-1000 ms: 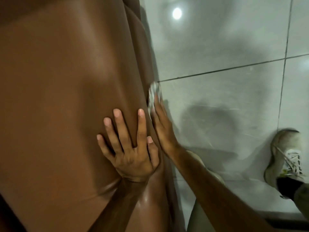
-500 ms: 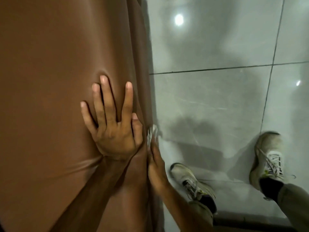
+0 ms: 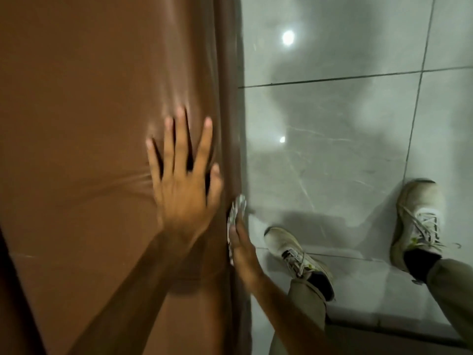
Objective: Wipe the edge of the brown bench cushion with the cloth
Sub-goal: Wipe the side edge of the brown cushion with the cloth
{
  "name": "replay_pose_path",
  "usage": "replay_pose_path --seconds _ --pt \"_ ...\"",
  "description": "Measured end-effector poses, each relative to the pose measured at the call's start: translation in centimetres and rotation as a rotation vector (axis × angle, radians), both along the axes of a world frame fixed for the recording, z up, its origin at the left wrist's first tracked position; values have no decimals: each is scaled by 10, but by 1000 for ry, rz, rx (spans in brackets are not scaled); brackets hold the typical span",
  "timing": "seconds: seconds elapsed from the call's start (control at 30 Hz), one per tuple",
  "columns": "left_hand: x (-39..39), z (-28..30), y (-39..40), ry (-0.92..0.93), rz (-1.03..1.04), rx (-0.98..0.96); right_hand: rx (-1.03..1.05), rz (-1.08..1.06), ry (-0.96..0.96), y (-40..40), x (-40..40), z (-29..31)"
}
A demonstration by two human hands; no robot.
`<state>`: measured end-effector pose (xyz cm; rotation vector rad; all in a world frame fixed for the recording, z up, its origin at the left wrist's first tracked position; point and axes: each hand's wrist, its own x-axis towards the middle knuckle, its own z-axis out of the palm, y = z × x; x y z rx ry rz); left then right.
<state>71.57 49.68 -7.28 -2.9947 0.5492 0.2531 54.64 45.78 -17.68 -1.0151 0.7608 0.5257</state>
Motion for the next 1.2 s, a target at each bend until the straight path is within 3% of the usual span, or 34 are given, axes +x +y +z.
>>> replay_pose_path --seconds 0.13,0.23,0.3,0.37,0.53,0.6,0.7,0.87,0.97,1.03,1.13,1.2 --pt "-72 -7 29 -79 39 28 -52 -24 -83 -6 44 -39" --pt "-71 -19 28 -154 29 24 73 -31 66 12 -19 -61" --pt "-73 -20 28 -159 25 24 121 42 271 22 -77 -35" --pt "-74 -18 29 -157 31 26 115 92 280 24 -102 6" --pt "-74 -22 30 -179 29 42 54 -84 49 2 8 -2" --pt "-75 -25 30 -193 23 52 -4 -71 23 -8 39 -30" --pt "-74 -23 26 -196 36 42 -2 -51 105 -4 21 -49" --pt "-72 -15 21 -99 110 22 162 170 478 7 -81 -3" --pt "-74 -7 13 -29 154 -30 180 437 483 -15 -119 28" --pt "-93 7 6 -62 450 -110 163 733 299 -54 -120 61" --pt "-162 44 -3 -235 1177 -256 33 1050 187 -119 -96 117" --pt "-242 73 -5 -366 1532 -293 -117 1284 -21 -162 -86 152"
